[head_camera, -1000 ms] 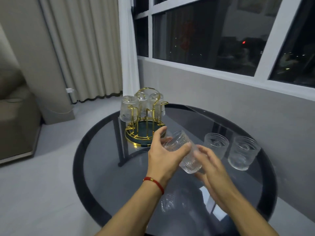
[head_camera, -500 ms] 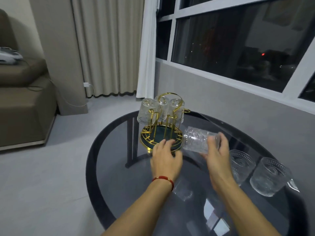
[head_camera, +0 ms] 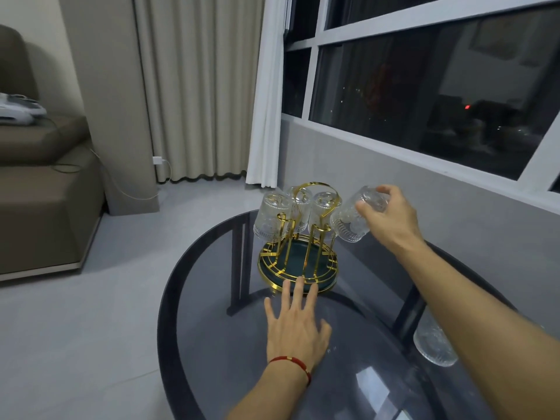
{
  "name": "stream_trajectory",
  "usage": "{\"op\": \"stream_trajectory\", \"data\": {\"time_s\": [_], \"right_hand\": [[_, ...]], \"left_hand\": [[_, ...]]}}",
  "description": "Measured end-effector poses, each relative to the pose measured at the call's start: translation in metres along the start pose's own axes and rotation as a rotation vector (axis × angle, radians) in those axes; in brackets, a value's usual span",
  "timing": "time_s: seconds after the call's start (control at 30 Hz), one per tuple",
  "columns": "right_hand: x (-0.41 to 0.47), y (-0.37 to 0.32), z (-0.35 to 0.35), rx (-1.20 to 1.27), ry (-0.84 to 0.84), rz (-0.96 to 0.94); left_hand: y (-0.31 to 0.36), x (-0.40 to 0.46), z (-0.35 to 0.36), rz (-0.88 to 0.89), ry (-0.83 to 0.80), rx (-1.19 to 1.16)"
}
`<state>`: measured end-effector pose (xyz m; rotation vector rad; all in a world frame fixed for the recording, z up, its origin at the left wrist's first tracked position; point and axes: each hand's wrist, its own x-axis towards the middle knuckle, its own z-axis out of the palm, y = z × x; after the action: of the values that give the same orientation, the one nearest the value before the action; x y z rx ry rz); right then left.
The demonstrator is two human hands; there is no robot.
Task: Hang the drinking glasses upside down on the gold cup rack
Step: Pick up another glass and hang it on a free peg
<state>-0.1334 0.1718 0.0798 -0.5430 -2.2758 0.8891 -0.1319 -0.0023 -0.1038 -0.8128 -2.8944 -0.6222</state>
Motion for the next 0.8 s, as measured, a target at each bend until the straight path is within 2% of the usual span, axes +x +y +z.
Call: {"op": "stream_trajectory", "data": {"time_s": [0.2,0.37,0.8], "right_hand": [[0.008,-0.002,0.02,-0.069,-0.089,-0.023],[0.006,0.007,0.04,-0.07,-0.116,0.064],[-0.007,0.021,0.048,-0.026,-0.153,0.014]], "left_hand": [[0.0,-0.001,0.001,0.004,0.012,0.005],[-0.001,0.0,0.003,0.003,0.007,0.006],[0.0,0.0,0.001,-0.009,0.024,-0.001]]}}
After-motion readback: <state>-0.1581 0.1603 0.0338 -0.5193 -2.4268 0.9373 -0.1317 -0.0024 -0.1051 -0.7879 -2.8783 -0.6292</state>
